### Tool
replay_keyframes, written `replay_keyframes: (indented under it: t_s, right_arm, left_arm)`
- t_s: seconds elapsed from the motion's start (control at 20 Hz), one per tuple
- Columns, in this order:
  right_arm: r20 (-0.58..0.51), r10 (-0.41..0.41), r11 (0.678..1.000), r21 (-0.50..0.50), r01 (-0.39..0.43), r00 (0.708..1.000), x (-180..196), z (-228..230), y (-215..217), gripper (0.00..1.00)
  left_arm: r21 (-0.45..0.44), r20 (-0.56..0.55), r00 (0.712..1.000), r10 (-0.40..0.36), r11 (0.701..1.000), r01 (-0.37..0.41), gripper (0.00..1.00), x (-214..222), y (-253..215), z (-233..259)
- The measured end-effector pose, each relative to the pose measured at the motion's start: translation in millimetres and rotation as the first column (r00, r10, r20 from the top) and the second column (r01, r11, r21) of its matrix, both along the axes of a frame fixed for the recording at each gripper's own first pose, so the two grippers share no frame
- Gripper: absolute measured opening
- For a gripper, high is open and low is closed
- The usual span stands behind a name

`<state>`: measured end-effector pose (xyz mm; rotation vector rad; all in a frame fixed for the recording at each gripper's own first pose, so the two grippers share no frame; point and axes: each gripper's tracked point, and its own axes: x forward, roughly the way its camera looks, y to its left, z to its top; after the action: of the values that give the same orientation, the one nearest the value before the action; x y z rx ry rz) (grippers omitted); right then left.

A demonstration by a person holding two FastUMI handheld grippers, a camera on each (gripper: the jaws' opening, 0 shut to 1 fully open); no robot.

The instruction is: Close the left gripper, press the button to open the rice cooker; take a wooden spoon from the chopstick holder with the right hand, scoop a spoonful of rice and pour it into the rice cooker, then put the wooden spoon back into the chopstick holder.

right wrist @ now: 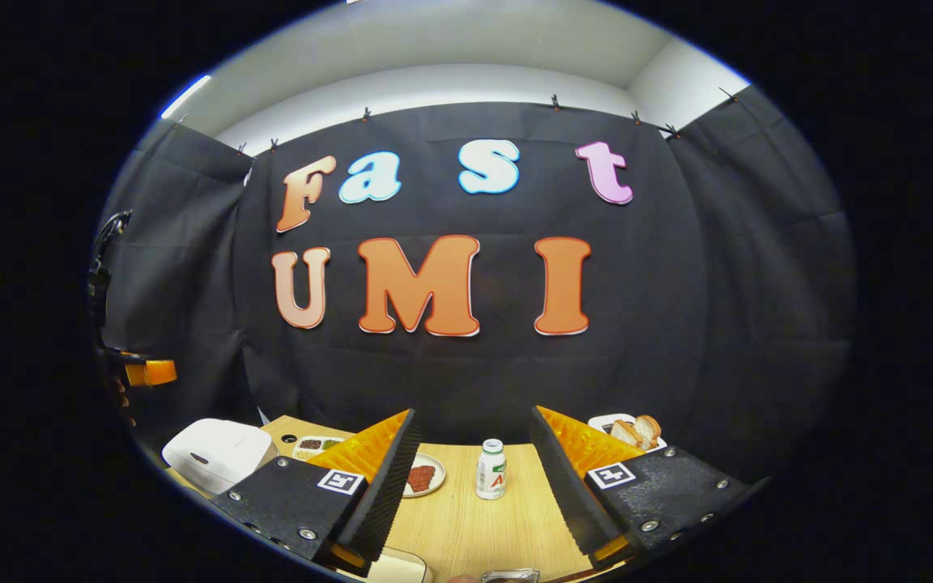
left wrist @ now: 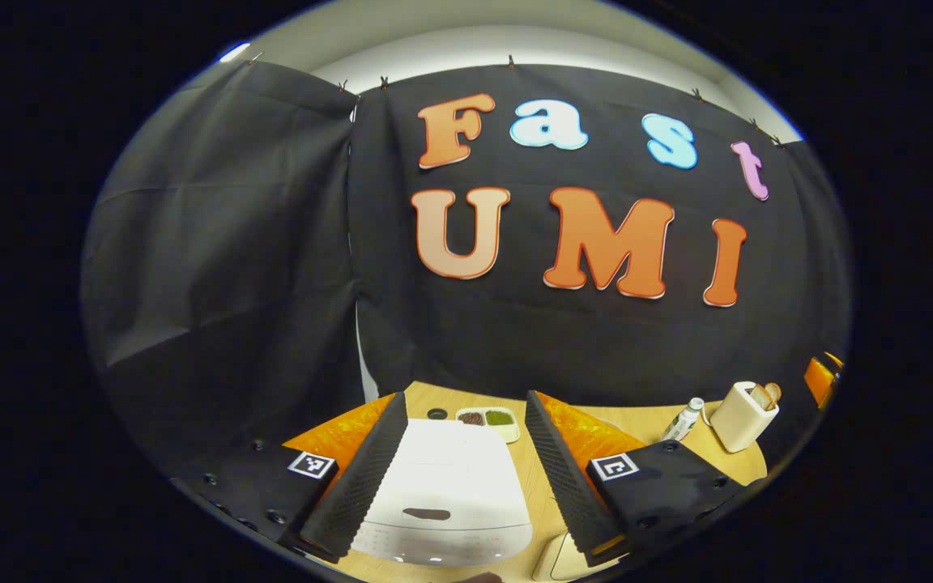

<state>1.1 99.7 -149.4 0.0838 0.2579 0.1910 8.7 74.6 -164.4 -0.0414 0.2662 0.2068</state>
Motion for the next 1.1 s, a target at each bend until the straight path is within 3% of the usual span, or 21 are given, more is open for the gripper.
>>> replay_keyframes:
  t_s: [0.15, 0.3, 0.45, 0.7, 0.95, 1.0, 1.1]
  right_arm:
    - [0.002, 0.025, 1.0, -0.016, -0.025, 1.0, -9.6, -3.6, 13.7, 0.86]
    - [-0.007, 0.044, 0.998, 0.036, -0.043, 0.999, -10.0, -8.9, 35.0, 0.86]
    - [-0.004, 0.05, 0.997, 0.062, -0.05, 0.999, -17.8, -13.4, 41.2, 0.86]
    - [-0.026, 0.074, 0.996, 0.051, -0.073, 0.997, -24.7, -26.0, 44.9, 0.86]
    - [-0.027, 0.087, 0.995, 0.052, -0.086, 0.996, -27.1, -27.7, 47.5, 0.86]
    - [-0.029, 0.093, 0.995, 0.05, -0.091, 0.995, -27.1, -28.2, 48.5, 0.86]
    - [-0.032, 0.099, 0.994, 0.046, -0.097, 0.995, -26.1, -29.4, 49.5, 0.86]
  left_arm:
    - [0.036, 0.112, 0.993, -0.027, 0.999, 0.023, 1.0, -15.6, -12.5, 23.7]
    - [0.048, 0.188, 0.982, -0.023, 0.999, 0.014, 1.0, -33.9, -31.8, 24.8]
    - [0.04, 0.161, 0.986, -0.05, 0.998, 0.044, 1.0, -38.1, -53.3, -0.5]
    - [0.13, 0.165, 0.981, -0.102, 0.988, 0.081, 1.0, -44.4, -65.6, -2.3]
    - [0.113, 0.169, 0.976, -0.139, 0.986, 0.121, 0.95, -40.9, -79.3, -2.4]
    - [0.106, 0.17, 0.975, -0.144, 0.986, 0.127, 1.0, -41.8, -81.3, -2.4]
    - [0.11, 0.162, 0.976, -0.145, 0.986, 0.128, 1.0, -41.5, -80.9, -3.8]
